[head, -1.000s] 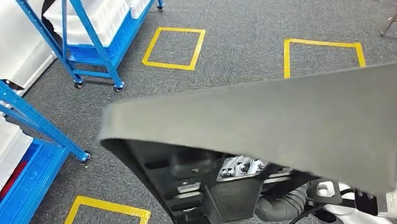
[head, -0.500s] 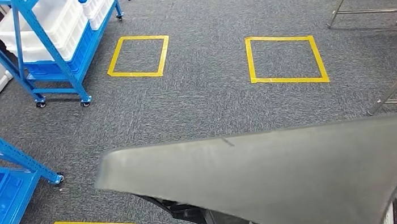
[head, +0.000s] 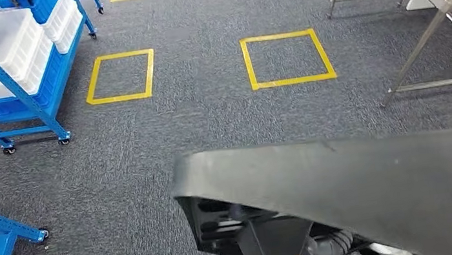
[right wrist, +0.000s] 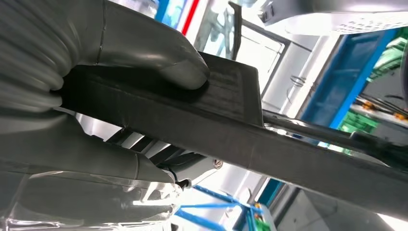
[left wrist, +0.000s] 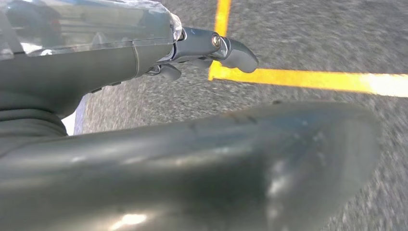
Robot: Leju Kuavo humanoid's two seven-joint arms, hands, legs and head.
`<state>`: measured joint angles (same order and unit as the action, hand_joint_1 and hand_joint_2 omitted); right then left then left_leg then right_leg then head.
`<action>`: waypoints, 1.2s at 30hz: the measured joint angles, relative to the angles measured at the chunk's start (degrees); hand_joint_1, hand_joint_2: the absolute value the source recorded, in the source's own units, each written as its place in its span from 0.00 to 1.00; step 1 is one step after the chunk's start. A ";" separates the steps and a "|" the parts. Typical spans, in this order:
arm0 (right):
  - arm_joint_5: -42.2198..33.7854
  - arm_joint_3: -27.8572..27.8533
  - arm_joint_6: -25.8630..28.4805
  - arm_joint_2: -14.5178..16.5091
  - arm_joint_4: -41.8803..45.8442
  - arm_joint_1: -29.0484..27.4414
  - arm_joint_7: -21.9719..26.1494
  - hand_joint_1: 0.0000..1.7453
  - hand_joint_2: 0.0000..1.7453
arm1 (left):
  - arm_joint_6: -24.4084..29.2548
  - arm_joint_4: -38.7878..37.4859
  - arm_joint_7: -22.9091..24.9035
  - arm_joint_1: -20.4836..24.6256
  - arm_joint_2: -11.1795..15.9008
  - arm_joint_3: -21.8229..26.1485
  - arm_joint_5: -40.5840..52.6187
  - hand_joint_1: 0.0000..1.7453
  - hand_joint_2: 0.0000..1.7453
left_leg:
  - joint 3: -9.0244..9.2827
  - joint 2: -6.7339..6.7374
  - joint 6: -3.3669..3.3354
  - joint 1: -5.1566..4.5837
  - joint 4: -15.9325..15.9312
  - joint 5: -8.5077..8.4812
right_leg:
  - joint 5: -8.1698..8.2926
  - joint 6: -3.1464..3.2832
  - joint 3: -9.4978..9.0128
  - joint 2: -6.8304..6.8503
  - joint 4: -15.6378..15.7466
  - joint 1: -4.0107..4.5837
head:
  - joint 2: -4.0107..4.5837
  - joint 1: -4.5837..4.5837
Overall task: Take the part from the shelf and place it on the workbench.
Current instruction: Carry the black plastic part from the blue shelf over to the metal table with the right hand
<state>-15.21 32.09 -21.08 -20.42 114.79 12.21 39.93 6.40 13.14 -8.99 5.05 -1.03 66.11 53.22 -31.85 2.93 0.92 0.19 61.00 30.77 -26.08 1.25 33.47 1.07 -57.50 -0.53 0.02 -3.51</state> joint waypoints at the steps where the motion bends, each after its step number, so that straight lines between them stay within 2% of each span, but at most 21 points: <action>1: -0.07 -0.05 -0.15 -0.06 0.09 -0.14 0.03 0.91 1.00 | 0.05 -0.03 -0.04 -0.10 -0.07 -0.07 -0.10 0.00 0.00 | -1.58 -1.45 0.16 0.15 3.56 1.93 | 0.05 0.19 -0.03 -0.64 0.09 -0.02 | 0.00 0.00; 3: -0.12 -0.08 -0.66 -0.08 0.09 -0.45 0.03 0.91 1.00 | 0.14 -0.09 -0.16 -0.45 -0.18 -0.08 -0.36 0.00 0.00 | -4.99 -2.26 0.29 0.20 10.69 4.72 | 0.05 0.40 -0.01 -2.05 0.03 0.05 | 0.00 -0.01; 4: -0.13 -0.08 -0.98 -0.08 0.07 -0.55 0.03 0.91 1.00 | 0.16 -0.12 -0.25 -0.59 -0.25 -0.08 -0.50 0.00 0.00 | -5.71 -2.39 0.31 0.21 11.97 4.53 | 0.05 0.39 -0.03 -2.83 -0.03 0.07 | 0.00 -0.01; 6: -0.20 -0.09 -1.53 -0.08 -0.03 -0.58 0.01 0.91 1.00 | 0.16 -0.17 -0.52 -0.70 -0.47 -0.08 -0.81 0.00 0.00 | -4.19 -3.04 0.23 0.36 8.04 1.07 | -0.03 0.22 -0.10 -4.37 -0.26 0.06 | 0.01 -0.01; 8: -0.48 -0.09 -1.96 -0.08 -0.19 -0.34 -0.13 0.91 1.00 | 0.18 -0.21 -0.73 -0.69 -0.70 -0.08 -1.07 0.00 0.00 | -1.19 -5.82 0.05 0.73 0.93 -2.22 | -0.25 -0.23 0.09 -5.76 -0.79 0.05 | 0.01 0.00; 10: -0.96 -0.12 -2.18 -0.08 -0.38 0.06 -0.43 0.91 1.00 | 0.26 -0.26 -0.77 -0.77 -0.88 -0.08 -1.13 0.00 0.00 | 0.10 -7.85 -0.27 0.88 -2.18 -2.85 | -0.19 -0.97 0.68 -7.10 -1.21 -0.05 | 0.00 0.00; 12: -1.32 -0.15 -2.20 -0.07 -0.55 0.24 -0.65 0.91 1.00 | 0.33 -0.31 -0.78 -0.77 -1.04 -0.07 -1.14 0.00 0.00 | 0.19 -7.02 -0.95 0.73 -2.54 -2.97 | 0.15 -1.78 1.20 -8.32 -1.17 -0.27 | 0.00 0.00; 13: -1.40 -0.16 -2.17 -0.07 -0.60 0.25 -0.66 0.91 1.00 | 0.32 -0.33 -0.79 -0.71 -1.10 -0.07 -1.13 0.00 0.00 | 0.28 -6.33 -1.38 0.68 -2.83 -3.18 | 0.00 -2.05 1.44 -7.83 -1.38 -0.27 | 0.00 0.01; 15: -1.45 -0.22 -1.94 -0.05 -0.70 0.35 -0.61 0.91 1.00 | 0.27 -0.36 -0.86 -0.68 -1.20 -0.06 -1.06 0.00 0.00 | 0.41 -5.00 -2.14 0.69 -3.38 -3.53 | -1.77 -2.36 2.80 -5.15 -4.11 -0.11 | 0.00 0.01; 17: -1.51 -0.29 -1.44 -0.03 -0.90 0.30 -0.41 0.91 1.00 | 0.19 -0.37 -0.92 -1.00 -1.19 -0.06 -0.91 0.00 0.00 | 0.43 -3.50 -2.52 0.37 -3.44 -3.52 | -5.19 -2.54 6.07 -2.38 -11.09 -0.08 | 0.00 0.01; 19: -1.64 -0.32 -1.04 -0.01 -1.11 -0.03 -0.23 0.91 1.00 | 0.10 -0.39 -0.93 -1.38 -1.14 -0.06 -0.80 0.00 0.00 | 0.44 -1.84 -2.73 0.01 -3.41 -3.38 | -6.73 -2.55 8.60 -1.46 -16.47 -0.20 | 0.00 0.01; 21: -1.87 -0.35 -0.95 -0.01 -1.20 -0.24 -0.20 0.91 1.00 | -0.03 -0.40 -0.96 -1.44 -1.13 -0.06 -0.77 0.00 0.00 | 0.56 -0.42 -2.80 -0.26 -3.41 -3.21 | -4.29 -2.17 6.88 -0.91 -13.39 -0.09 | 0.00 0.01; 23: -2.12 -0.41 -0.92 -0.01 -1.19 -0.15 -0.17 0.91 1.00 | -0.21 -0.42 -1.10 -1.40 -1.15 -0.06 -0.79 0.00 0.00 | 0.84 0.74 -2.62 -0.53 -3.40 -2.98 | -1.32 -1.33 2.49 1.60 -5.33 0.62 | 0.00 0.01; 25: -2.36 -0.44 -0.72 -0.01 -1.18 0.09 -0.10 0.91 1.00 | -0.43 -0.46 -1.39 -1.44 -1.17 -0.06 -0.92 0.00 0.00 | 1.03 1.81 -2.22 -0.70 -3.38 -2.72 | -0.49 -0.67 0.22 3.52 -0.92 1.46 | 0.00 0.01; 26: -2.45 -0.44 -0.52 -0.01 -1.18 0.17 -0.08 0.91 1.00 | -0.53 -0.49 -1.53 -1.47 -1.19 -0.06 -1.01 0.00 0.00 | 1.11 2.38 -2.00 -0.75 -3.41 -2.61 | -0.60 -0.51 0.20 3.39 -0.68 1.72 | 0.00 0.01; 28: -2.63 -0.43 -0.10 -0.01 -1.16 0.23 -0.04 0.91 1.00 | -0.64 -0.50 -1.75 -1.41 -1.18 -0.06 -1.12 0.00 0.00 | 1.40 2.95 -1.51 -0.68 -3.29 -2.23 | -0.28 -0.17 0.10 1.94 -0.18 1.52 | 0.00 0.01; 30: -2.81 -0.37 0.12 -0.01 -1.16 0.44 -0.01 0.91 1.00 | -0.74 -0.55 -1.82 -1.39 -1.21 -0.04 -1.16 0.00 0.00 | 0.48 0.90 -0.96 -0.53 -0.57 -0.29 | 0.10 0.30 -0.28 0.72 0.45 1.04 | 0.00 0.01; 32: -3.04 -0.26 0.29 -0.02 -1.23 0.66 0.03 0.91 1.00 | -0.86 -0.63 -1.79 -1.67 -1.21 0.01 -1.33 0.00 0.00 | -2.76 -1.74 -0.51 -0.25 6.50 3.36 | 0.23 0.59 -0.40 -0.59 0.60 0.82 | 0.00 -0.01; 33: -3.16 -0.18 0.47 -0.03 -1.33 0.68 0.03 0.91 1.00 | -0.91 -0.67 -1.76 -1.86 -1.18 0.07 -1.46 0.00 0.00 | -4.57 -2.21 -0.34 -0.15 10.15 4.74 | 0.24 0.67 -0.39 -1.34 0.55 0.79 | 0.00 -0.01; 35: -3.48 0.01 1.04 -0.03 -1.54 0.68 0.02 0.91 1.00 | -1.02 -0.68 -1.72 -2.12 -1.06 0.29 -1.69 0.00 0.00 | -6.20 -2.50 -0.07 0.05 12.82 4.47 | 0.18 0.62 -0.42 -2.93 0.39 0.71 | 0.00 -0.01; 36: -3.70 0.12 1.36 -0.03 -1.61 0.71 0.02 0.91 1.00 | -1.06 -0.68 -1.72 -2.13 -1.00 0.46 -1.79 0.00 0.00 | -5.43 -2.73 0.04 0.20 10.67 2.61 | 0.10 0.49 -0.47 -3.71 0.23 0.61 | 0.00 -0.01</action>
<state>-18.91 32.21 -19.73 -20.46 113.17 12.92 39.94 5.34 12.46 -10.71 2.92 -2.03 66.57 51.44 -37.29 0.20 0.96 0.40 71.67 33.38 -25.97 1.75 33.00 -2.64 -57.27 0.08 0.02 -3.52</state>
